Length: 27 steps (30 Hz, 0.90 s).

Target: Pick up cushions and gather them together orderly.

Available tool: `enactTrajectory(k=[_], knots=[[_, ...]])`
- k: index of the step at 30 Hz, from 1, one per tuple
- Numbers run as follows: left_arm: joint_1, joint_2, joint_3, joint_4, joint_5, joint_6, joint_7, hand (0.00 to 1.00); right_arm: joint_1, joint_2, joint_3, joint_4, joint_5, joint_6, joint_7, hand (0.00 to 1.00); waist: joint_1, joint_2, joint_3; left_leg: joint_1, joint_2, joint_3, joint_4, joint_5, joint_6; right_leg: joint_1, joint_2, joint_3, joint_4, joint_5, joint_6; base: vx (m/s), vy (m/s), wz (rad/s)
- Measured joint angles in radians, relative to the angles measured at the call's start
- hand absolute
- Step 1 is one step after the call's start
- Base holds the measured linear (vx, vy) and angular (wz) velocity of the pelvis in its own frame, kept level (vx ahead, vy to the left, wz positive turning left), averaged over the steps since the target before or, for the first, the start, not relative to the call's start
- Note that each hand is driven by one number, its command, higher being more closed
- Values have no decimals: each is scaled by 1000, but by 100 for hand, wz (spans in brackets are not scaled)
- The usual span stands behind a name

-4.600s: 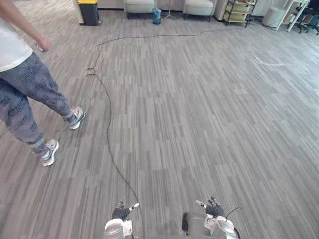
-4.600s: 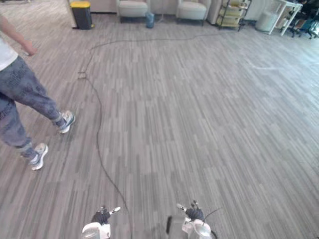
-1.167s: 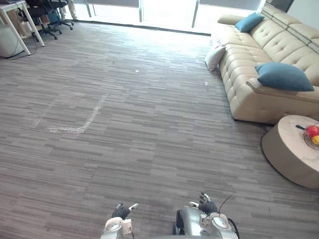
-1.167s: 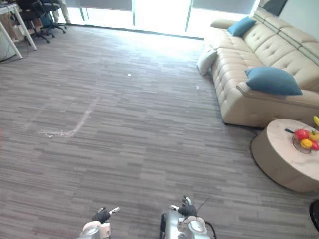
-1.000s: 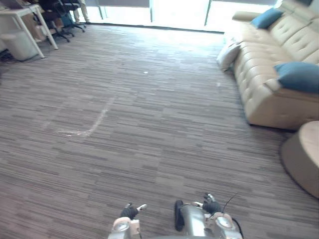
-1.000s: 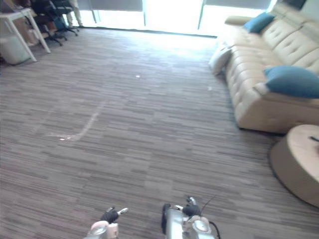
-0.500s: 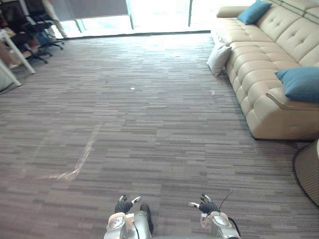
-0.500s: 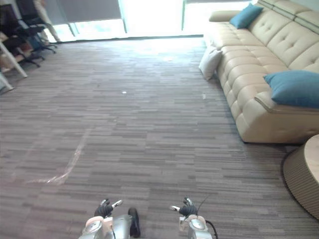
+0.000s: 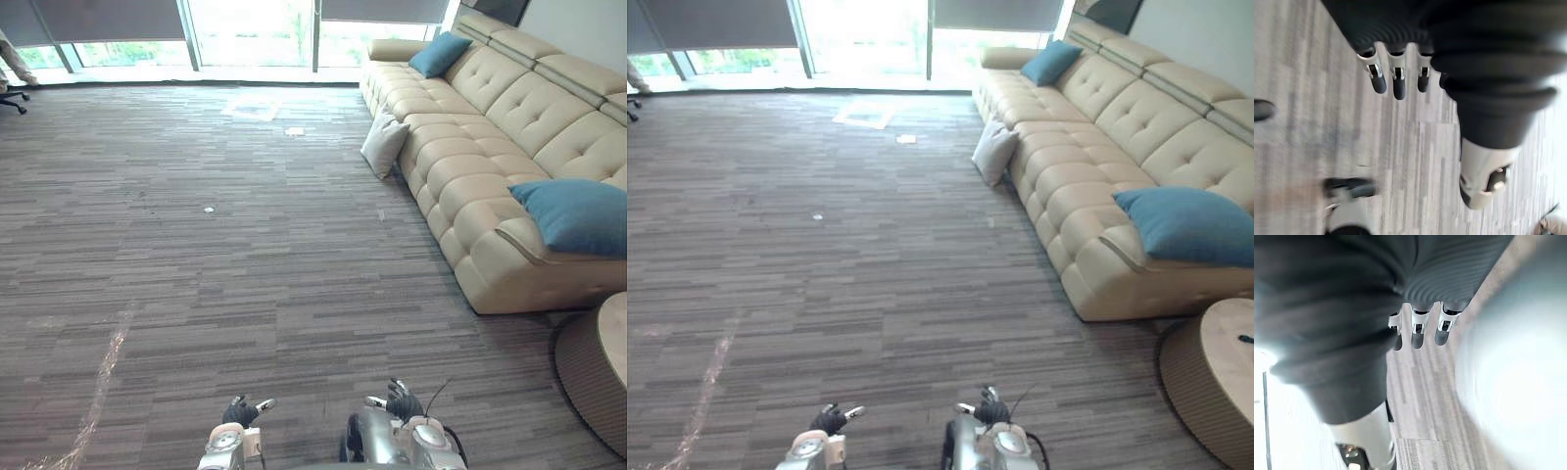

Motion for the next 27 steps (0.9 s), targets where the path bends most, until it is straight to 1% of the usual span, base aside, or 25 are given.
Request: enactTrajectory(k=[2,3,4,5,6,7,8,9,10,11,12,14,15,16,17,18,19,20,21,22,23,24,25,26,27], knots=[[12,-1,0,12,7,5,-12,0,-13,-11,-9,12,0,2,0,0,-9,23,2,-17,21,-45,90,32,-36,15,0,-12,57,-72,-12,589,-213,21],[15,-1,6,9,8,7,-12,0,-16,-14,-15,16,2,9,-2,0,-10,47,0,-125,65,-107,366,96,-130,75,15,-43,50,-127,-30,591,-222,31],[13,0,12,6,8,7,-12,0,-15,-12,-15,18,2,11,-2,0,-11,49,1,-177,78,-128,473,144,-166,101,19,-53,36,-138,-33,597,-214,30],[9,0,25,1,7,7,-12,0,-14,-11,-12,18,2,14,-2,0,-11,52,4,-243,93,-150,604,232,-214,137,27,-56,12,-147,-38,665,-170,5],[11,0,42,-24,5,6,-14,0,-26,-1,-3,21,3,26,-5,0,6,58,35,-417,162,-125,951,241,-190,282,67,-55,-95,-162,-61,552,-127,-3],[10,0,43,-29,5,6,-13,0,-26,1,-1,22,3,27,-6,0,7,59,36,-429,166,-120,970,237,-183,295,68,-54,-105,-163,-64,619,-88,-29],[15,6,44,-59,5,0,-10,0,-23,18,5,37,5,30,-8,0,23,43,42,-508,178,-76,1022,201,-136,379,67,-45,-171,-168,-71,350,-11,-42],[28,9,43,-85,1,-4,-9,0,-21,32,13,39,9,36,-9,0,28,30,36,-588,183,-17,985,173,-116,462,62,-22,-245,-174,-68,449,-13,-49],[31,9,43,-95,-2,-6,-9,0,-22,33,15,39,9,36,-9,0,32,28,36,-614,186,3,959,163,-112,483,61,-12,-267,-174,-66,472,7,-54],[36,9,44,-113,-3,-8,-8,0,-25,33,24,37,10,37,-9,0,42,28,35,-659,196,47,873,150,-97,524,59,15,-309,-177,-60,407,34,-61],[37,9,47,-125,-6,-10,-6,0,-26,32,32,35,10,37,-9,0,54,28,35,-689,195,81,741,145,-89,560,52,41,-342,-184,-48,549,95,-77],[41,-1,81,-145,-5,-14,-3,0,-28,31,17,32,9,37,-11,0,73,22,31,-713,155,99,349,173,-103,639,23,90,-400,-215,-5,684,214,-72],[46,1,81,-149,-6,-16,-3,0,-27,31,16,33,8,37,-11,0,75,19,27,-716,142,98,267,192,-106,656,16,104,-413,-229,3,662,285,-75],[53,9,81,-148,-5,-21,-1,0,-24,31,18,39,3,37,-11,0,82,5,9,-719,125,94,245,292,-93,687,-4,137,-427,-248,18,763,342,-70],[58,31,80,-144,-4,-21,3,0,-14,43,18,40,2,36,-11,0,79,-33,-32,-719,89,111,262,288,-34,690,-48,170,-419,-234,23,911,406,-54],[57,35,81,-135,-4,-16,8,0,-5,54,16,36,2,35,-11,0,70,-48,-46,-716,81,126,281,269,-16,670,-67,187,-379,-200,38,934,418,-24],[55,41,80,-124,-5,-15,8,0,5,55,5,37,2,35,-11,0,70,-58,-51,-703,72,131,298,250,-2,649,-78,204,-313,-157,78,722,352,-6],[49,52,79,-113,-10,-14,8,0,23,68,-7,39,2,36,-12,0,73,-75,-52,-647,51,149,293,233,14,612,-81,225,-164,-84,106,700,342,-10],[47,56,79,-105,-17,-8,9,0,29,72,-10,39,2,36,-12,0,73,-78,-49,-607,40,153,277,222,21,574,-79,232,-59,-31,130,659,274,-22],[52,58,77,-91,-31,-5,11,0,49,72,-7,38,1,35,-9,0,70,-65,-41,-510,22,155,227,193,23,464,-74,248,207,123,206,606,210,-23],[42,61,64,-74,-39,-1,14,0,60,71,-4,33,1,31,-8,0,62,-68,-40,-429,-3,152,190,162,24,354,-71,238,439,134,197,592,183,-18],[38,59,49,-63,-42,2,14,0,62,64,-7,14,1,26,-8,0,54,-64,-37,-368,-14,147,157,135,23,274,-72,213,555,97,176,558,148,-2],[34,58,37,-55,-42,3,13,0,61,58,-11,9,1,23,-8,0,49,-58,-34,-324,-17,147,132,118,18,221,-69,187,600,62,160,536,120,2],[25,52,25,-45,-42,6,13,0,62,49,-17,-14,1,16,-8,0,44,-49,-29,-244,-17,143,81,91,2,114,-63,113,621,-14,129,519,101,6],[20,51,24,-40,-42,6,13,0,62,49,-22,-20,2,14,-8,0,40,-50,-28,-222,-17,139,68,84,2,77,-64,85,606,-38,123,500,46,22]])
